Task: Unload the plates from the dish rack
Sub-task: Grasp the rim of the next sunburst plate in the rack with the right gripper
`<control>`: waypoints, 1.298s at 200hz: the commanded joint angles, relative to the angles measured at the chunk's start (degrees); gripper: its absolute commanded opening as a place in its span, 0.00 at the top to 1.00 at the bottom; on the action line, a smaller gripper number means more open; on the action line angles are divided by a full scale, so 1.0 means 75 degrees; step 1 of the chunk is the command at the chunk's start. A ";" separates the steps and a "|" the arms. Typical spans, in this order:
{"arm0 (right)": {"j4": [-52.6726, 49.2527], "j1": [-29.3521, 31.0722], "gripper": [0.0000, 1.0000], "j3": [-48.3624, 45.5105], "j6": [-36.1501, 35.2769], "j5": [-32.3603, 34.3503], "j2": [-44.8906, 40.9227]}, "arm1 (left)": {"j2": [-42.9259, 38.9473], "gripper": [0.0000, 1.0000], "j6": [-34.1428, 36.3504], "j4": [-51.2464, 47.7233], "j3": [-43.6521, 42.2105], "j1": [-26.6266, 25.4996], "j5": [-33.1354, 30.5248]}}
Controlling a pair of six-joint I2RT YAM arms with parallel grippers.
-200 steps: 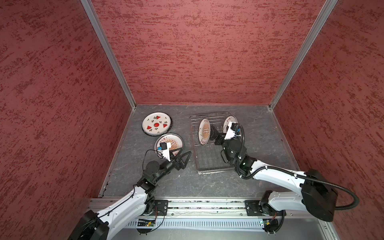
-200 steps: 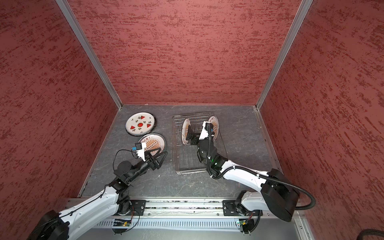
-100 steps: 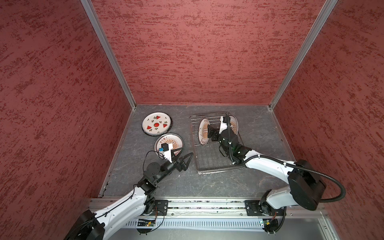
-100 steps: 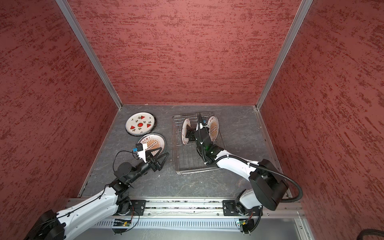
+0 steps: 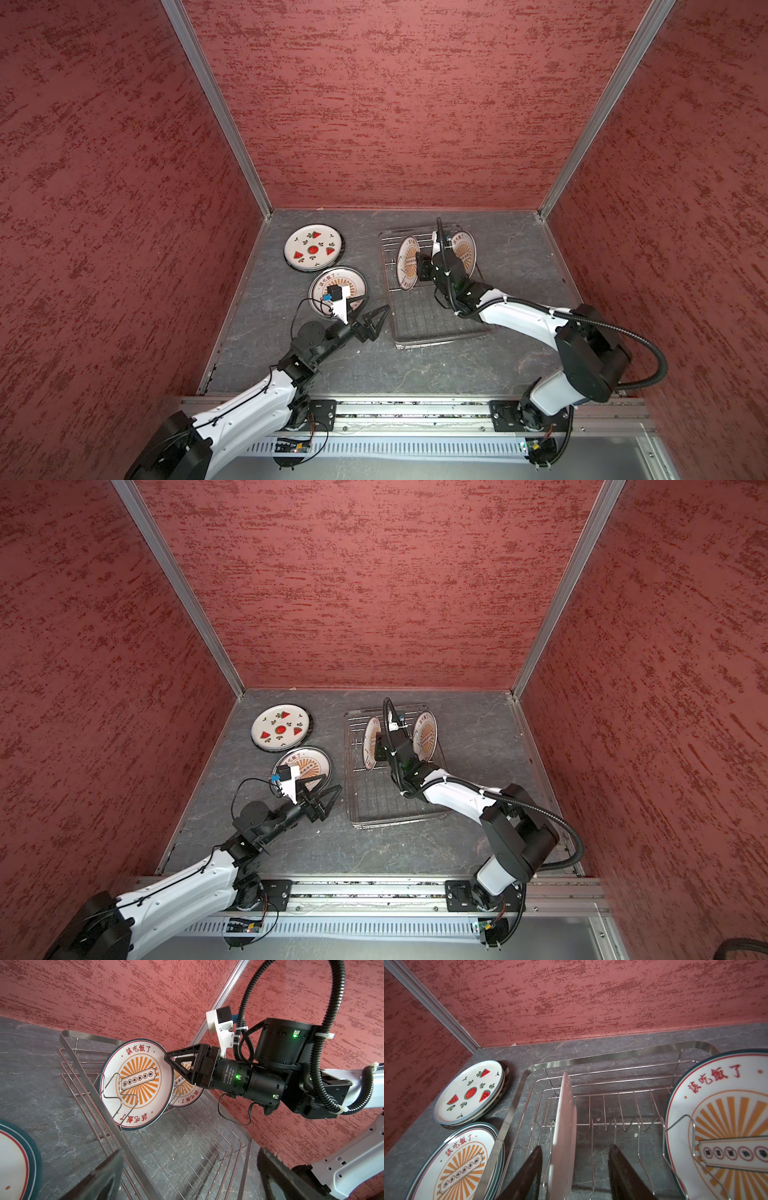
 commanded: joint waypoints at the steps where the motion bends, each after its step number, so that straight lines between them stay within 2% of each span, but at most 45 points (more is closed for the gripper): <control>1: 0.0008 -0.0011 0.60 0.0136 -0.0002 -0.0189 0.0051 | 0.0041 0.00 0.0170 0.0140 0.0164 -0.0045 -0.0151; 15: -0.0156 -0.0011 0.61 0.0326 0.0030 -0.0282 0.0262 | 0.0044 0.01 0.0188 0.0012 0.0218 -0.0045 -0.0156; 39: -0.0566 -0.0011 0.75 0.0694 0.0076 -0.0144 0.0671 | 0.0065 0.00 0.0163 0.0059 0.0187 -0.0057 -0.0231; 111: -0.1266 0.0083 0.79 0.1399 0.0121 0.0637 0.1314 | 0.0089 0.01 0.0158 -0.0057 0.0204 -0.0074 -0.0449; 158: -0.1010 0.0094 0.94 0.1229 0.0039 0.0909 0.1087 | 0.0044 0.01 0.0198 -0.0058 0.0168 -0.0078 -0.0554; 259: 0.0101 0.0211 0.96 0.0698 -0.0437 0.1613 0.0080 | 0.0213 0.01 0.0144 -0.0047 0.0269 -0.0092 -0.0613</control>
